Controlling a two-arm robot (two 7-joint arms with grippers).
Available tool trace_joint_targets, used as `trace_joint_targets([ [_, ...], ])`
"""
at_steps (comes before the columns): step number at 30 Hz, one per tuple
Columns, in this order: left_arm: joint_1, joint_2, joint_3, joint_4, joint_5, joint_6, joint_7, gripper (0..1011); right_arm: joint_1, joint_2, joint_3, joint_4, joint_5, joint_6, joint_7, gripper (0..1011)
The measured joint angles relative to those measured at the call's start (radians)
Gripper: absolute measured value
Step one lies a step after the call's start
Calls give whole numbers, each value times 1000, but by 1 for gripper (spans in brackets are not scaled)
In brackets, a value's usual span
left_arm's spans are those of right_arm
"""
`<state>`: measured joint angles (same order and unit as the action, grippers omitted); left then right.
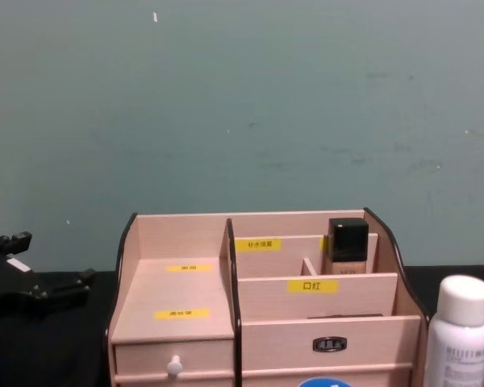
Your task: Pick up the facial cleanser and watermelon frost from the table and place them into the tiered storage box.
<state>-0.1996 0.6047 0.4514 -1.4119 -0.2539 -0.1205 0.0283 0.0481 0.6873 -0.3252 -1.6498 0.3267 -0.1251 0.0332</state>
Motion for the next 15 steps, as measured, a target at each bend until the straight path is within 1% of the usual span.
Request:
trace_joint_targets([
  [3, 0, 0, 0, 0, 0, 0, 0, 1010, -61, 38, 39, -87, 25, -6, 20, 1003],
  [4, 0, 0, 0, 0, 0, 0, 0, 1010, -61, 38, 39, -87, 25, -6, 20, 1002],
  [5, 0, 0, 0, 0, 0, 0, 0, 1010, -89, 53, 57, -123, 42, -7, 31, 1002],
  [6, 0, 0, 0, 0, 0, 0, 0, 1010, -102, 61, 64, -139, 50, -7, 39, 1002],
  [7, 0, 0, 0, 0, 0, 0, 0, 1009, -131, 75, 80, -171, 70, -7, 53, 1003],
  [8, 0, 0, 0, 0, 0, 0, 0, 1010, -131, 75, 80, -171, 70, -7, 53, 1003],
  [9, 0, 0, 0, 0, 0, 0, 0, 1010, -161, 87, 98, -203, 101, -3, 71, 1002],
  [10, 0, 0, 0, 0, 0, 0, 0, 1010, -174, 92, 105, -215, 113, -1, 78, 1002],
  [11, 0, 0, 0, 0, 0, 0, 0, 1010, -200, 101, 119, -241, 144, 7, 95, 1002],
  [13, 0, 0, 0, 0, 0, 0, 0, 1009, -226, 110, 133, -263, 173, 16, 111, 1003],
  [14, 0, 0, 0, 0, 0, 0, 0, 1010, -251, 114, 147, -282, 207, 28, 128, 1003],
  [15, 0, 0, 0, 0, 0, 0, 0, 1010, -259, 115, 152, -288, 221, 34, 134, 1002],
])
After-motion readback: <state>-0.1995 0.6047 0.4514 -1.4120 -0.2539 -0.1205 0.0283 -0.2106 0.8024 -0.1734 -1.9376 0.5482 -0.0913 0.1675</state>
